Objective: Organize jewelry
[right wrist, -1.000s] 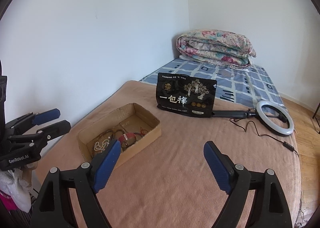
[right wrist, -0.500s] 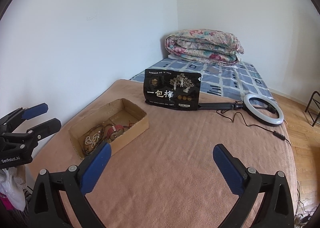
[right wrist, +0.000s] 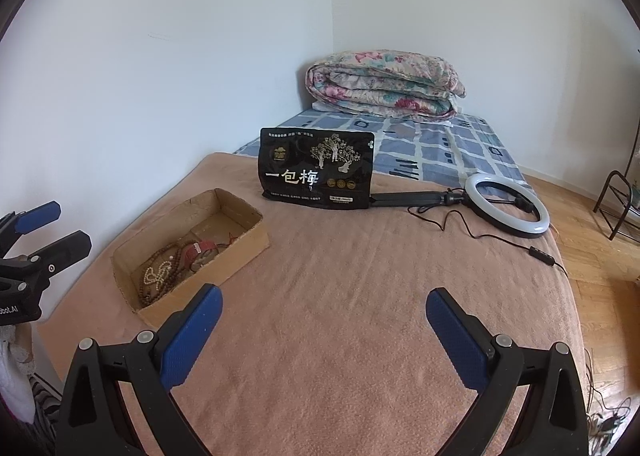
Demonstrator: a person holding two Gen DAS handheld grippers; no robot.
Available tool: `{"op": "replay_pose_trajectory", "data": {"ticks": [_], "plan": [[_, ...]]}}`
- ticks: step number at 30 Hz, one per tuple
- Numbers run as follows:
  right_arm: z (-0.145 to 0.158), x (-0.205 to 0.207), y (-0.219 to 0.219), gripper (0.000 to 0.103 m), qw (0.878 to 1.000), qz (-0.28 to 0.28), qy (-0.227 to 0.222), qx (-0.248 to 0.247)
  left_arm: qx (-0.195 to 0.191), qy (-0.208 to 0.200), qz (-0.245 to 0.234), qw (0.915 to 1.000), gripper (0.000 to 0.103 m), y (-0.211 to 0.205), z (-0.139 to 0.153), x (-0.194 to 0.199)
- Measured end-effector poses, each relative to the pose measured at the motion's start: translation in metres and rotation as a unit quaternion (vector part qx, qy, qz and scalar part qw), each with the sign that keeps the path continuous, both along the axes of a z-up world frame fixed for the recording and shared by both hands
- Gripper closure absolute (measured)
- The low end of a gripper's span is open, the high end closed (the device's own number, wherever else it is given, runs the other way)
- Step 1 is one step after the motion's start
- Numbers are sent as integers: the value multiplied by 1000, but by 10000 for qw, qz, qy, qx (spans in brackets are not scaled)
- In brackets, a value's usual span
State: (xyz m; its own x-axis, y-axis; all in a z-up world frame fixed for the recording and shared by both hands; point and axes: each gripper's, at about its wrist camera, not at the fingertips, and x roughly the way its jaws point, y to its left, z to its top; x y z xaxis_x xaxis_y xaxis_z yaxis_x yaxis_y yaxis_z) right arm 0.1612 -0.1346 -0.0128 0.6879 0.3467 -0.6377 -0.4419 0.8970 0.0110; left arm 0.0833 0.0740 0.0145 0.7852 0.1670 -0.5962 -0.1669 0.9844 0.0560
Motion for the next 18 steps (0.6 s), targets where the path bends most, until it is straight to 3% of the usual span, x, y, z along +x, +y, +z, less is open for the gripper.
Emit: {"op": "replay_pose_trajectory", "data": {"ticks": [18], "plan": [[-6,4,-4,0,10000,-44,32,-66,-60,157,87,9998,1,5,-6,4]]}}
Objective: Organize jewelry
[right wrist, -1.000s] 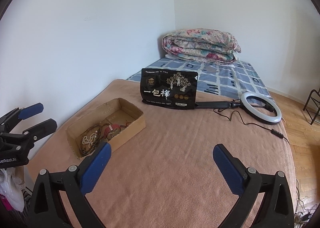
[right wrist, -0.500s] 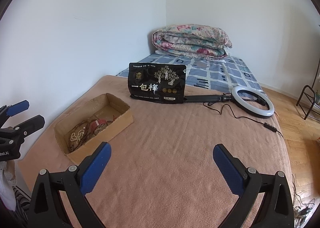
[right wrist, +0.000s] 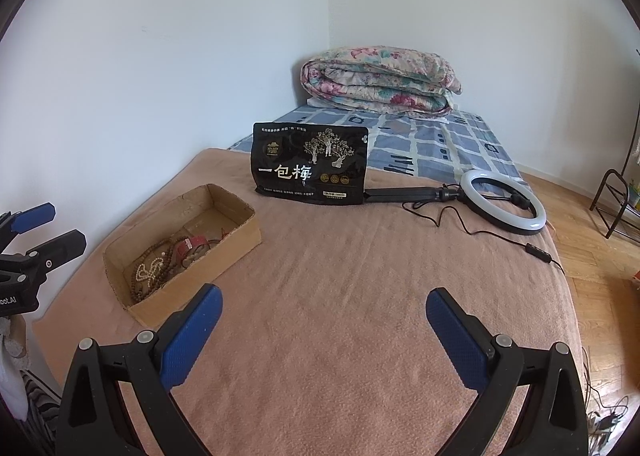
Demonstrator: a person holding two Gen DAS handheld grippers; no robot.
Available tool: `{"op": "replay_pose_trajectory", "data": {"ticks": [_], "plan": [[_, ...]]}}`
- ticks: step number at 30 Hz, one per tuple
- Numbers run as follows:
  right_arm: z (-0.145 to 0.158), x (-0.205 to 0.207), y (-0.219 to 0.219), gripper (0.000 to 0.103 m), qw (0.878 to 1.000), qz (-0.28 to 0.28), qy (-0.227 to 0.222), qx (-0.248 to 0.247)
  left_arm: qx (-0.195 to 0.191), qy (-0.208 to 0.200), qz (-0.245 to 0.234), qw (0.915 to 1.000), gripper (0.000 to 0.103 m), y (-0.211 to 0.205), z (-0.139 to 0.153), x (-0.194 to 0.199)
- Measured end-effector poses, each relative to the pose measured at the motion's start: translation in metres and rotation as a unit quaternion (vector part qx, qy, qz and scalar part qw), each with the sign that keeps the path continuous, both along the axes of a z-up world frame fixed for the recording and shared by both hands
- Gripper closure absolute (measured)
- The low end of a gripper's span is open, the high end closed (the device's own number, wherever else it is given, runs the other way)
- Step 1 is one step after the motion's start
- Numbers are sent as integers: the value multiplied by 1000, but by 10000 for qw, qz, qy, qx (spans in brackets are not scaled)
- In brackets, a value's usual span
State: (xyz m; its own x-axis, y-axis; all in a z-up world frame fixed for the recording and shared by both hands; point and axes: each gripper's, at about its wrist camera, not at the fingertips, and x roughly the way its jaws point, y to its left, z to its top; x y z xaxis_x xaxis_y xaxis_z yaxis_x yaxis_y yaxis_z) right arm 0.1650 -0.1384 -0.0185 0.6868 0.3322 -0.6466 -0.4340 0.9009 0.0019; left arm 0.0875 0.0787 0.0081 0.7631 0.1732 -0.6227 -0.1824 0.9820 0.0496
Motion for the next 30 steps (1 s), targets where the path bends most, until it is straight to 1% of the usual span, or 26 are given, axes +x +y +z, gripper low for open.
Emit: {"op": "replay_pose_trajectory", "data": {"ticks": [30], "plan": [[-2,0,-2,0,10000,-3,12,-34,15,-39,-14,10000,1,0,1,-1]]}}
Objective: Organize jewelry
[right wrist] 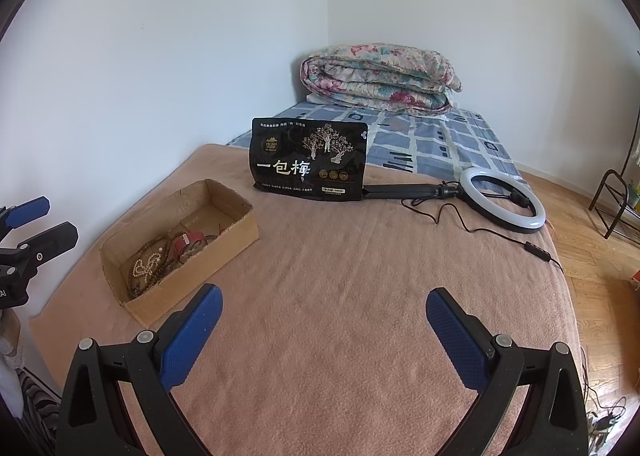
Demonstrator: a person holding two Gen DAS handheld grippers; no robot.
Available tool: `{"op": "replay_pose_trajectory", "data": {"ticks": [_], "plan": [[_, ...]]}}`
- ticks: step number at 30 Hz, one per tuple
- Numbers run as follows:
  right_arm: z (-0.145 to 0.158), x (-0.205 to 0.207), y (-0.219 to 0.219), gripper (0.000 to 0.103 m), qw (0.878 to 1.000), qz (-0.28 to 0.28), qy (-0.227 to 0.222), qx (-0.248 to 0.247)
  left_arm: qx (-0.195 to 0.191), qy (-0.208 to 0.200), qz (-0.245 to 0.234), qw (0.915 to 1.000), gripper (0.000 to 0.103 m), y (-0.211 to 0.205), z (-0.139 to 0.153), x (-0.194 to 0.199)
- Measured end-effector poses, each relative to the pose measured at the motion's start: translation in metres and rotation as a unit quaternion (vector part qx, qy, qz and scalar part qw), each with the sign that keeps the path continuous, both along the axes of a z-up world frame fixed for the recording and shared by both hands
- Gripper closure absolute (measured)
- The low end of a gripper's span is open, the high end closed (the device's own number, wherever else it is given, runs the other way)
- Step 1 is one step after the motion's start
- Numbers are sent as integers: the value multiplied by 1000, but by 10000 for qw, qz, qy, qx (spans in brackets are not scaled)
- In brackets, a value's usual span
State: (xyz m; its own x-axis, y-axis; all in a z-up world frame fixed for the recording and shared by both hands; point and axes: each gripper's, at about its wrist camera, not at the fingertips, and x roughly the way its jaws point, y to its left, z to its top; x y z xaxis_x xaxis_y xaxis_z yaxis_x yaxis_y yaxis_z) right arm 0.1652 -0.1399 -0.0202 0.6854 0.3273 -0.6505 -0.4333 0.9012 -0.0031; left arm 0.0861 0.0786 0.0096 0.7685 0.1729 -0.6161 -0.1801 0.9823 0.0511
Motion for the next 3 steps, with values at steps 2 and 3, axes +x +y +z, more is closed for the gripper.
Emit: {"op": "replay_pose_trajectory", "data": {"ticks": [2,3], "plan": [[0,0,-1,0,10000,2,6,-7,35,-43,14,10000,1,-1,3,-1],[-1,-1,0,0,10000,-1,3,-6,22,-54,14,10000,1,0,3,0]]}}
